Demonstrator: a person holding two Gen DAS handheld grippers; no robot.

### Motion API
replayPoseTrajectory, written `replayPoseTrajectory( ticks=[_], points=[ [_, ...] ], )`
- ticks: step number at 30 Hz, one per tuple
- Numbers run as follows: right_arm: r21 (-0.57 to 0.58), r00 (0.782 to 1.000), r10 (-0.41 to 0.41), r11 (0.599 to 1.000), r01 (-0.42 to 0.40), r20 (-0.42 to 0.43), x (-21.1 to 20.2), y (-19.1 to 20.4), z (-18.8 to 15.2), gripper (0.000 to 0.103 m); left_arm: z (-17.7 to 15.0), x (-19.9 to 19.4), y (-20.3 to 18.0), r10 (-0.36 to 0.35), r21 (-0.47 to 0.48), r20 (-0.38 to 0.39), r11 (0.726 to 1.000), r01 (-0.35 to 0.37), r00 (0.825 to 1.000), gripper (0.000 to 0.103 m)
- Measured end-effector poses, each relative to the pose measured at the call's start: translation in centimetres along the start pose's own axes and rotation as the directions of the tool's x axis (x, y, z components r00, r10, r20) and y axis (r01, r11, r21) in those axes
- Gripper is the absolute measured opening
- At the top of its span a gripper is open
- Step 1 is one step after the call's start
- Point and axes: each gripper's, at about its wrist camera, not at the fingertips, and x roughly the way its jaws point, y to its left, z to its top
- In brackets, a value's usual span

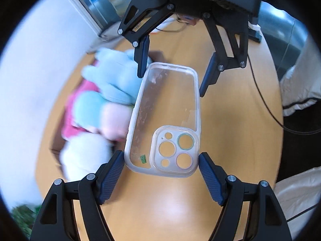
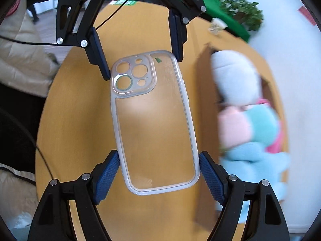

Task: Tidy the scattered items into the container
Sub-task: 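Lift the phone case with both grippers and lower it onto the pink bear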

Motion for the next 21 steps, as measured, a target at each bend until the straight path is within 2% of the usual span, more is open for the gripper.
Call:
replayPoseTrajectory(
  ticks=[2,4,5,6,10,13,15,18,21],
  points=[
    [-0.003,0.999,-0.053,0.999,0.053,0.000,-1.9,-0.9,3.4,0.084,-1.0,-1.3,2.0,0.033,0.018,0.006,0.999,-0.033,0.999,0.075],
    [-0.003,0.996,-0.093,0.996,0.093,-0.005,-1.2,-5.8,6.1,0.084,-0.7,-2.6,4.7,0.062,0.037,0.015,0.997,-0.062,0.998,0.075],
    [-0.004,0.993,-0.115,0.993,0.115,-0.009,-2.4,-6.7,6.3,0.084,-0.9,-3.8,6.9,0.074,0.047,0.020,0.996,-0.075,0.997,0.075],
    [-0.004,0.991,-0.131,0.991,0.131,-0.016,-2.8,-7.8,6.7,0.084,-0.8,-3.9,7.4,0.084,0.056,0.023,0.995,-0.085,0.996,0.075],
    [0.017,0.983,-0.181,0.983,0.182,-0.044,-7.3,-10.0,4.8,0.084,0.9,-4.1,12.4,0.121,0.075,0.034,0.990,-0.123,0.992,0.075],
    [0.032,0.978,-0.201,0.979,0.203,-0.062,-7.5,-13.4,4.5,0.084,2.5,-3.4,15.7,0.132,0.084,0.036,0.987,-0.134,0.991,0.075],
    [0.045,0.976,-0.205,0.977,0.209,-0.073,-9.0,-14.7,2.9,0.084,3.7,-2.2,18.2,0.133,0.091,0.026,0.987,-0.135,0.991,0.075],
    [0.067,0.976,-0.196,0.977,0.203,-0.092,-7.4,-18.7,1.6,0.084,5.0,-0.1,21.0,0.116,0.110,0.003,0.987,-0.115,0.993,0.074],
    [0.100,0.982,-0.159,0.981,0.169,-0.104,-5.9,-21.9,0.1,0.084,5.9,3.6,23.3,0.088,0.110,-0.039,0.990,-0.083,0.995,0.074]
  ],
)
